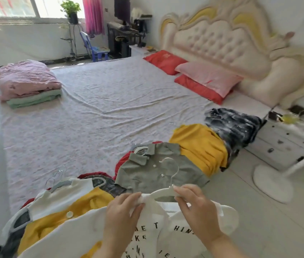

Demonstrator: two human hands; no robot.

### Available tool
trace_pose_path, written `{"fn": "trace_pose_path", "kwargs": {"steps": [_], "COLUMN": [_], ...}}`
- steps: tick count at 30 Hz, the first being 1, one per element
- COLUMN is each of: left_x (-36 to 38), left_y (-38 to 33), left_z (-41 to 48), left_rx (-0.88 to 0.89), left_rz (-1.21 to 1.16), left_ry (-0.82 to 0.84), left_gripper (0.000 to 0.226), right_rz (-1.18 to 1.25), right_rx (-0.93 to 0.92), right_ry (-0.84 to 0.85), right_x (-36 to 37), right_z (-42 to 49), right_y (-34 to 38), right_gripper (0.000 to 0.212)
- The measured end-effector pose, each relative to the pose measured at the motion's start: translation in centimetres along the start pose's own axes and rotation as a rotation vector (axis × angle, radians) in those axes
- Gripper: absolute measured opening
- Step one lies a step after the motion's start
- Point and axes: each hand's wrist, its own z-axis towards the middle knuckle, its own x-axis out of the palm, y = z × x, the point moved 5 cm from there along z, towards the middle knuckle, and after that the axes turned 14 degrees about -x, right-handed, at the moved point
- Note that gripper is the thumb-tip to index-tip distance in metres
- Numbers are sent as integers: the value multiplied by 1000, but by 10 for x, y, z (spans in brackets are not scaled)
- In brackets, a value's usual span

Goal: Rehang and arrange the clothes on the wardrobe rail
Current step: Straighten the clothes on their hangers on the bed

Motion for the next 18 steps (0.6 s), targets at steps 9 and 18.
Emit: {"fn": "trace_pose_path", "kwargs": {"steps": [9, 18], "left_x": [134, 260], "left_y": [-131, -273], "left_z": [-43, -78], "left_rx": [91, -116], "left_rz": [-124, -112], "left_ry": [186, 269], "left_gripper": [29, 23], "right_rz": [-183, -225], "right_rx": [63, 20], "right_ry": [-87, -84], "right_x": [-133, -247], "right_z": [-73, -101], "right_y": [-124, -277], "right_gripper": [21, 20]}}
